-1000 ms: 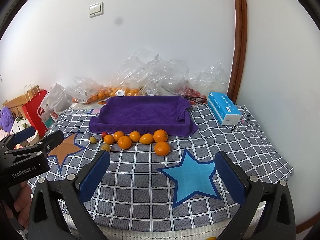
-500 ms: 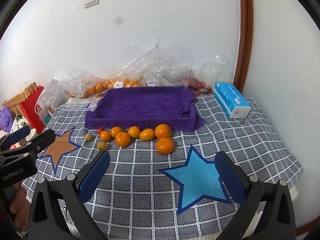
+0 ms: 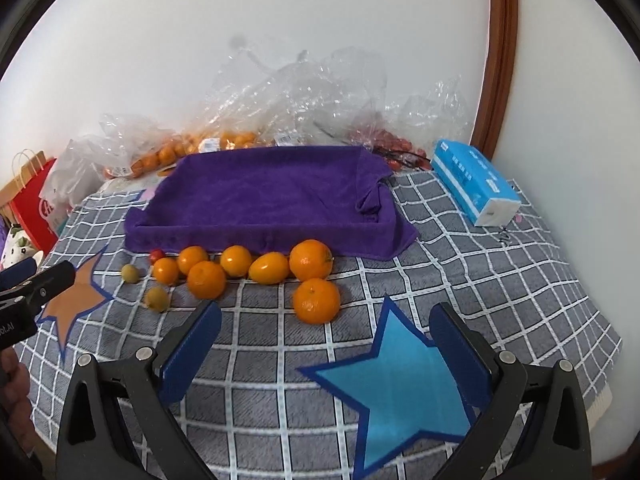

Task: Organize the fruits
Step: 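Grasp the large orange with the right tool while the left tool grasps the yellow-green fruit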

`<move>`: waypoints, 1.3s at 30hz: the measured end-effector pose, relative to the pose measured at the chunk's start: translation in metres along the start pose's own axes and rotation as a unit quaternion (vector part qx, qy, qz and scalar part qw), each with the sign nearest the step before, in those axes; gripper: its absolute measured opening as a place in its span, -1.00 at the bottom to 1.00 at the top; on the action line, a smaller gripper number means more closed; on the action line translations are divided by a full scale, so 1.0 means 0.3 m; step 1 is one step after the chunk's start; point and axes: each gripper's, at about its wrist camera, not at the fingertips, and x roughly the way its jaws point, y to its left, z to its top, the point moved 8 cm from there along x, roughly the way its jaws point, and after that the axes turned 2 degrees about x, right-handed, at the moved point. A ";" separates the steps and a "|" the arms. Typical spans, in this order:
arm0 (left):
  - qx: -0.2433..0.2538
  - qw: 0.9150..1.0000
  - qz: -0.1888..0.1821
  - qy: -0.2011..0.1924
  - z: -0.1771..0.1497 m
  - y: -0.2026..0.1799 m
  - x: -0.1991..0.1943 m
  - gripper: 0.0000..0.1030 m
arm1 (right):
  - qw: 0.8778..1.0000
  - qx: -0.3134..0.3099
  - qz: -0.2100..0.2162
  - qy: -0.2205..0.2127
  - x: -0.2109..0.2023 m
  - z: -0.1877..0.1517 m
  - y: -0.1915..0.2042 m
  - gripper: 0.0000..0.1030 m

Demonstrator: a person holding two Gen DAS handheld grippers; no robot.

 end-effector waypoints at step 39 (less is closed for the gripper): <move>-0.001 0.997 -0.025 0.076 -0.057 0.029 0.379 -0.41 | 0.997 -0.033 0.041 0.054 0.331 -0.101 0.028 -0.17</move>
